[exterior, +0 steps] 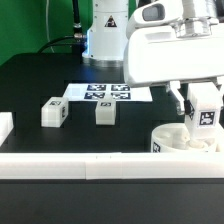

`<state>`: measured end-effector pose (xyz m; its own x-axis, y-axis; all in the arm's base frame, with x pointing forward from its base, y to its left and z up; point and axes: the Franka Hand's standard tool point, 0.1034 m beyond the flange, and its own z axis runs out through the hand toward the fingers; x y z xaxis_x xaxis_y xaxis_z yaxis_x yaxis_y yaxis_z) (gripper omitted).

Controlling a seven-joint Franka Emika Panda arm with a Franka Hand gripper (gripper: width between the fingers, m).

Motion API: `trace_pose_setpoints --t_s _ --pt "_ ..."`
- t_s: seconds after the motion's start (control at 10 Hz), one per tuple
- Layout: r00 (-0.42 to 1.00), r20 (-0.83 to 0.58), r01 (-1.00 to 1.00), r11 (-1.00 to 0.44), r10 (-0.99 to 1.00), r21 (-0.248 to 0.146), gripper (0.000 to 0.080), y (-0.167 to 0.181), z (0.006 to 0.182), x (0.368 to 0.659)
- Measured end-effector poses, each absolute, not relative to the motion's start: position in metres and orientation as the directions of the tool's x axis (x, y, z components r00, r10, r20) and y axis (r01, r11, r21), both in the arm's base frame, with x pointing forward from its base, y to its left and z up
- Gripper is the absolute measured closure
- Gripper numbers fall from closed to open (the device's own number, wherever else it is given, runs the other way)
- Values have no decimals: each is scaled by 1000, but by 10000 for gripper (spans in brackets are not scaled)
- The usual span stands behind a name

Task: Assemble stool

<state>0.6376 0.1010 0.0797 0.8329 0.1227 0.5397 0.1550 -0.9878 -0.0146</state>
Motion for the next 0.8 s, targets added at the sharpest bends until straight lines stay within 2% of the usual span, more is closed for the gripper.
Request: trace_pose_setpoints --t_s 0.8 --pt "809 575 150 -989 120 -6 465 99 66 629"
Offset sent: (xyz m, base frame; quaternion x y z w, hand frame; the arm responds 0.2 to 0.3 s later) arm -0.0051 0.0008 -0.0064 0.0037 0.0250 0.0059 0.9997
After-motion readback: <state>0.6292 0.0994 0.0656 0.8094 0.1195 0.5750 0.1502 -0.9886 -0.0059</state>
